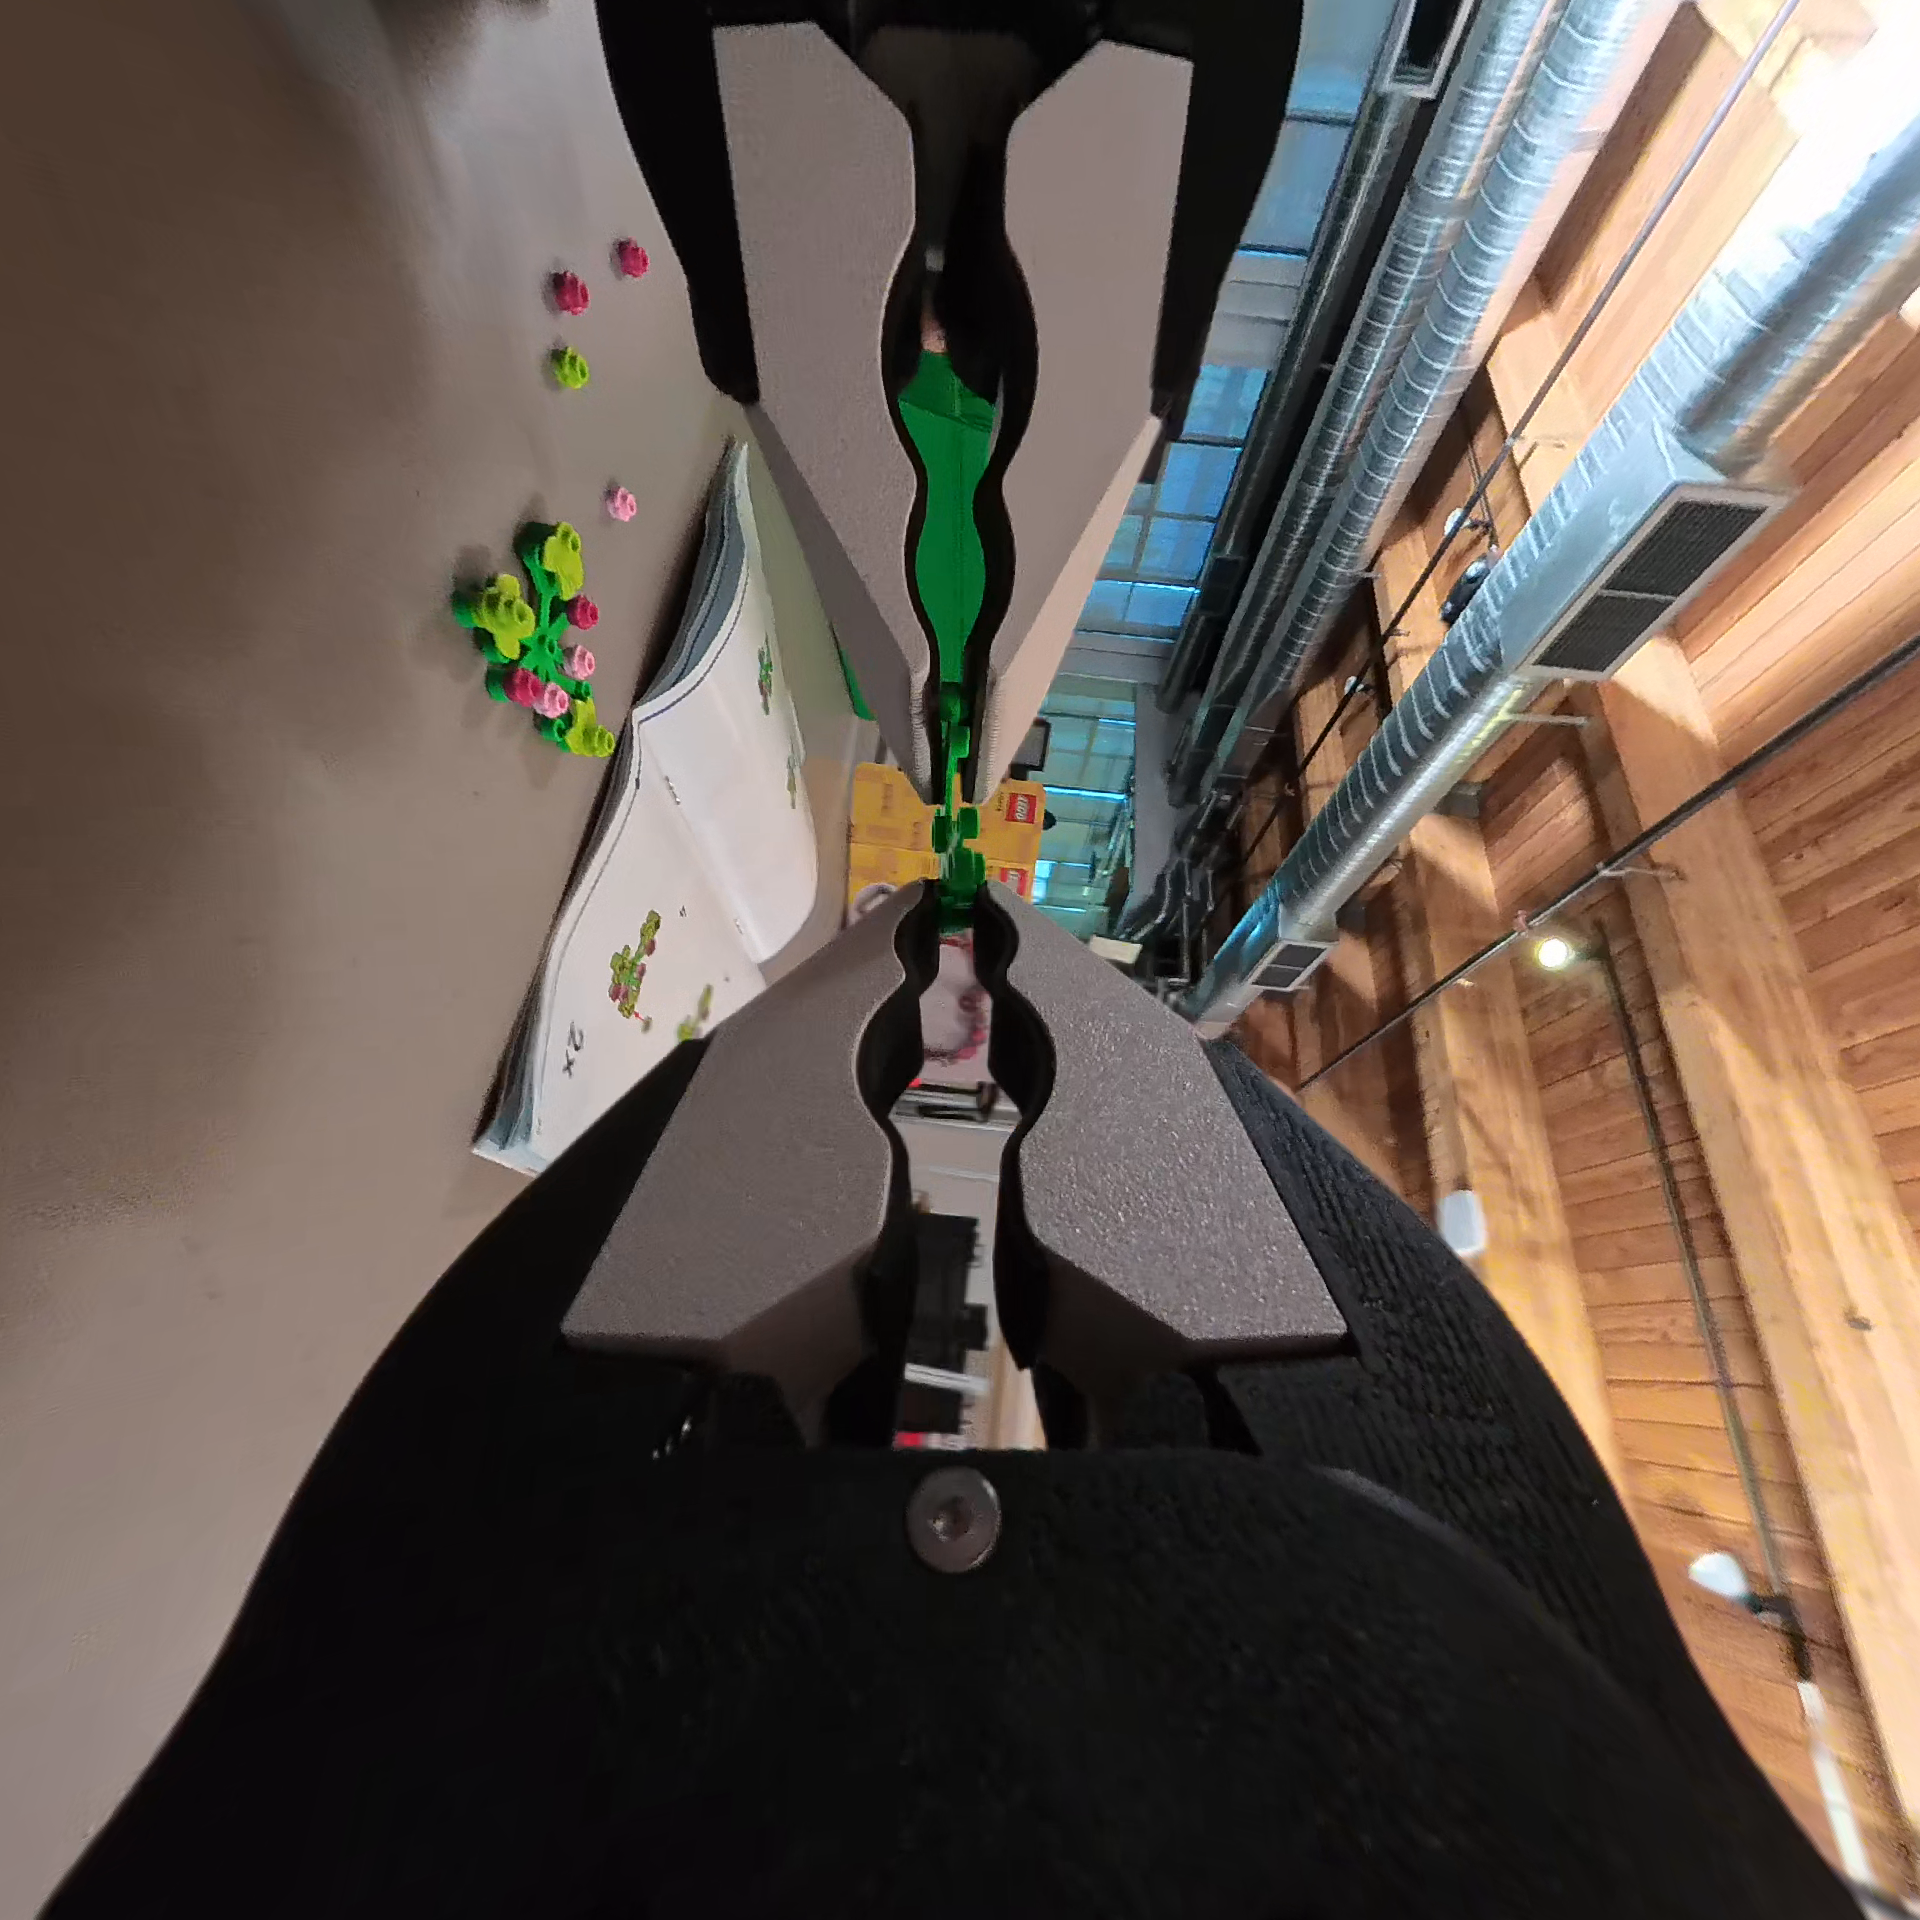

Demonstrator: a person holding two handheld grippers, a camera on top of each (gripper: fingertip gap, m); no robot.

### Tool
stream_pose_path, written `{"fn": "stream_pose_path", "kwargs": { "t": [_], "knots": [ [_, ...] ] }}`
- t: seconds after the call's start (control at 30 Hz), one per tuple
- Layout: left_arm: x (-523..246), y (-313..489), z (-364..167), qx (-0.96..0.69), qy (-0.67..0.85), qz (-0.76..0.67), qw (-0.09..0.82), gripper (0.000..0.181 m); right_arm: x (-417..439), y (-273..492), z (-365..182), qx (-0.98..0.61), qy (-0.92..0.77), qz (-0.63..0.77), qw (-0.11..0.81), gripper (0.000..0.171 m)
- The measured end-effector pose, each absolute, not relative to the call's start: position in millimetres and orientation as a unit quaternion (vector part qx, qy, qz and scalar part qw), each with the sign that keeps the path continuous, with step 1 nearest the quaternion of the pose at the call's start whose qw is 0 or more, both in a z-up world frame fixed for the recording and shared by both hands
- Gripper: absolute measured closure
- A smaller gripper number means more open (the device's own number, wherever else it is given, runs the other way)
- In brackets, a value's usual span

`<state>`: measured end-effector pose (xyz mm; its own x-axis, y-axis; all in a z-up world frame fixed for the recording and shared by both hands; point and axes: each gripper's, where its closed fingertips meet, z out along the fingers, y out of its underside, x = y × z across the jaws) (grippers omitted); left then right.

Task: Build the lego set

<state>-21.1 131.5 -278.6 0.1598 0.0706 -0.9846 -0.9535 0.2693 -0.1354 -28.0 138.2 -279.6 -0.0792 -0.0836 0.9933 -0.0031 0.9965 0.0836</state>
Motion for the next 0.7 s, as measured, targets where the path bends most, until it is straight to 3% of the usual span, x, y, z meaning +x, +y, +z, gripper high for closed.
{"fn": "stream_pose_path", "kwargs": {
  "t": [0.13,0.2,0.33,0.53,0.7],
  "knots": [
    [-24,132,-278,-0.445,0.498,0.416,0.617,0.181,-30,138,-281,-0.006,-0.735,0.010,0.678,0.164],
    [-31,131,-275,-0.444,0.493,0.434,0.609,0.181,-32,140,-288,-0.023,-0.747,0.021,0.665,0.144],
    [-73,117,-263,-0.472,0.445,0.469,0.599,0.181,-33,146,-299,-0.102,-0.767,0.083,0.629,0.139],
    [-135,76,-269,-0.504,0.423,0.516,0.548,0.180,-47,136,-317,-0.309,-0.785,0.293,0.450,0.151],
    [-158,56,-286,-0.519,0.413,0.524,0.534,0.180,-77,114,-326,-0.398,-0.775,0.387,0.302,0.157]
  ]
}}
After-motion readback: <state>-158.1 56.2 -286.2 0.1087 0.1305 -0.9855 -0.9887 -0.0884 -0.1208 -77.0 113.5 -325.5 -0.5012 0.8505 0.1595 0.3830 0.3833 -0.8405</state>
